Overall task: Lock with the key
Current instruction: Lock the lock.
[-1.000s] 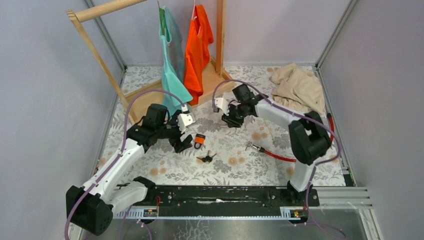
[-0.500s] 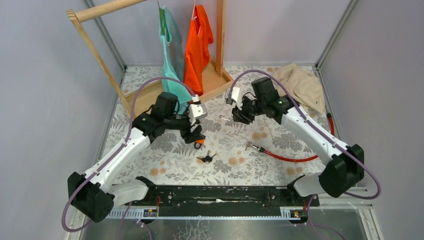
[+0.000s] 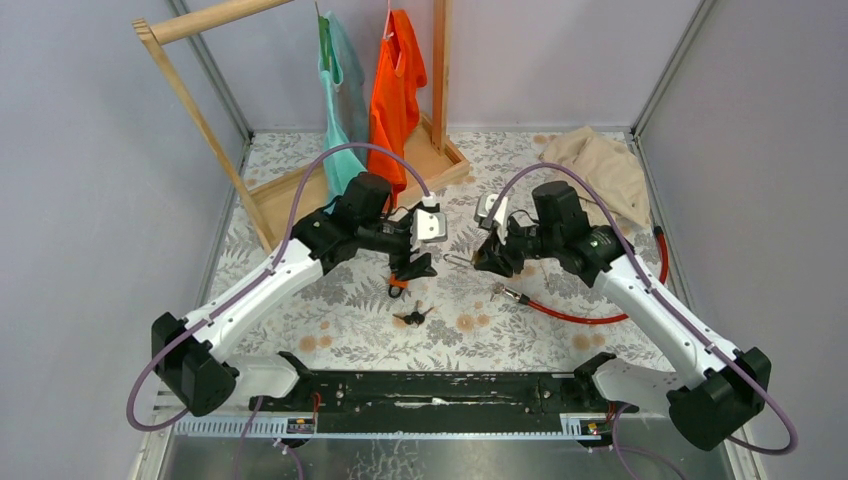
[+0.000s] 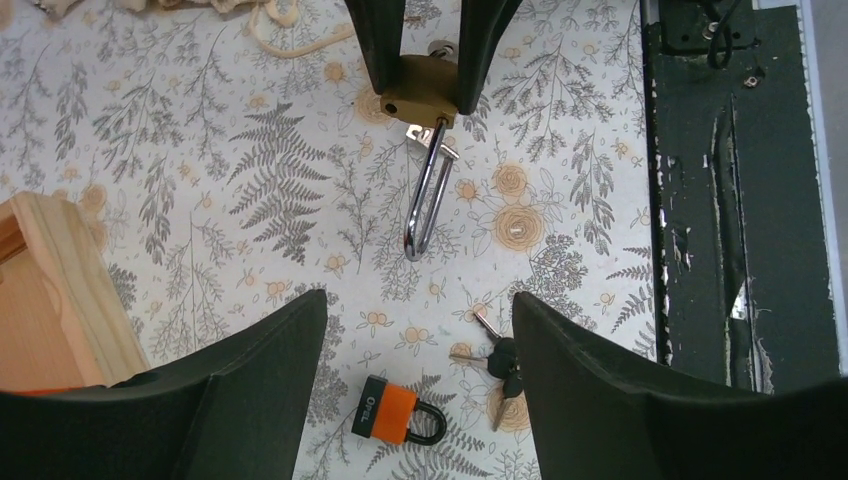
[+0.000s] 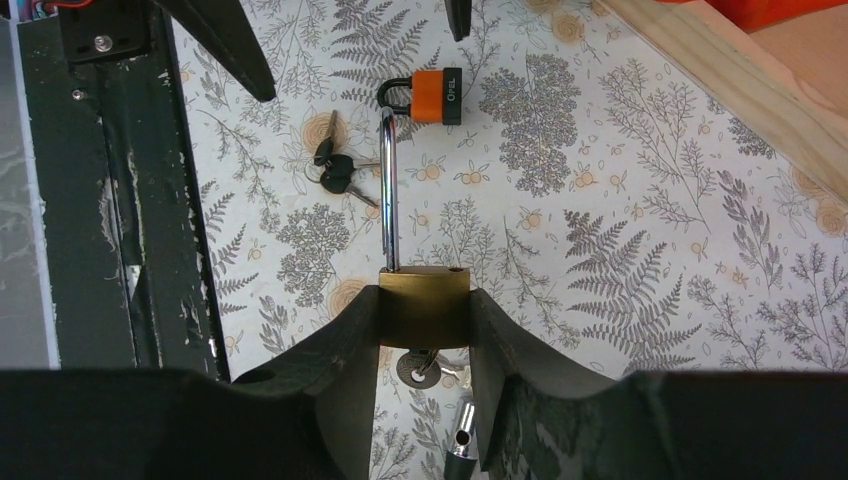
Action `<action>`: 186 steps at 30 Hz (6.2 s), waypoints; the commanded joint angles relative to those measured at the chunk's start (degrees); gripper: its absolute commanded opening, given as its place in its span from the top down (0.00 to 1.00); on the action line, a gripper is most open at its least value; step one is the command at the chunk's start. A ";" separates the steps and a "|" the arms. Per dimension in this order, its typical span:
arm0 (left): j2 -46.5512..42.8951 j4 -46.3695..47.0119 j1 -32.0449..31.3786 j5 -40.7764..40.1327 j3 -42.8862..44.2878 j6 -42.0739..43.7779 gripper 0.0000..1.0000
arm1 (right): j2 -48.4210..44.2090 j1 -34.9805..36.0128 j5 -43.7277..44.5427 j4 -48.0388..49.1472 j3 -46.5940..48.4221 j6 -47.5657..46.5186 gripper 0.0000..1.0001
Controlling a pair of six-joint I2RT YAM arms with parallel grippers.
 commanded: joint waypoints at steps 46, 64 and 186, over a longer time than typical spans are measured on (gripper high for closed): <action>6.42 11.90 -2.76 12.12 -0.54 -9.21 0.78 | -4.42 -2.15 -10.21 5.09 -4.36 2.66 1.00; 0.59 23.25 2.59 18.15 -5.57 -22.85 1.00 | -3.31 -2.21 -7.13 1.17 3.41 2.71 0.05; 1.21 25.76 1.71 21.60 -5.12 -26.50 1.00 | -6.55 -3.93 -9.66 15.99 -4.22 11.99 1.00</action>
